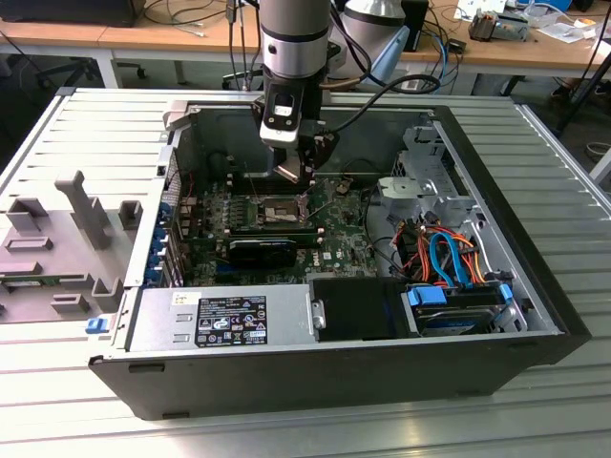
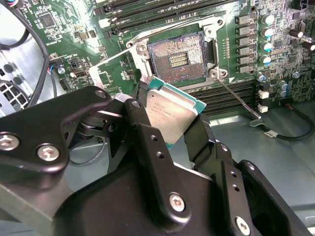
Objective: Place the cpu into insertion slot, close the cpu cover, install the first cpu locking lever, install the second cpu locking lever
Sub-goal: 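Place the cpu into insertion slot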
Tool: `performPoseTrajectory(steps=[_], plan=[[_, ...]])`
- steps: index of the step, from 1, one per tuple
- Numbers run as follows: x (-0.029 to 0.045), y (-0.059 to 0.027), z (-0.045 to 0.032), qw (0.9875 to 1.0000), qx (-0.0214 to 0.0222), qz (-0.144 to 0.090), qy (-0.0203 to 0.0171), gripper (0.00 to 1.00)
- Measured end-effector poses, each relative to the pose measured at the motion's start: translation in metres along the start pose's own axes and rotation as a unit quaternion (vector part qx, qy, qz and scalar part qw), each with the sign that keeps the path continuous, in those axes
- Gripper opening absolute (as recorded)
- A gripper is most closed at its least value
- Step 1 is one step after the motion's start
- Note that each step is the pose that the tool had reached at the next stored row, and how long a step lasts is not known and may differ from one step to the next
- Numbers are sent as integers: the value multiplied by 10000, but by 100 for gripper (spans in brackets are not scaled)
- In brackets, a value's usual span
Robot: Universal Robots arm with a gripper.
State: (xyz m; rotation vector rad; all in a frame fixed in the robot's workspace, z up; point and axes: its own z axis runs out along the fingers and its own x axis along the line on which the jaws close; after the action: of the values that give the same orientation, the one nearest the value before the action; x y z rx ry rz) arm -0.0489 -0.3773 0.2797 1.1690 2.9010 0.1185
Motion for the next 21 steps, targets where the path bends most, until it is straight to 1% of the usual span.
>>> performPoseTrajectory(steps=[21], plan=[[0, 0, 2, 10000, 0, 73, -6, 54]])
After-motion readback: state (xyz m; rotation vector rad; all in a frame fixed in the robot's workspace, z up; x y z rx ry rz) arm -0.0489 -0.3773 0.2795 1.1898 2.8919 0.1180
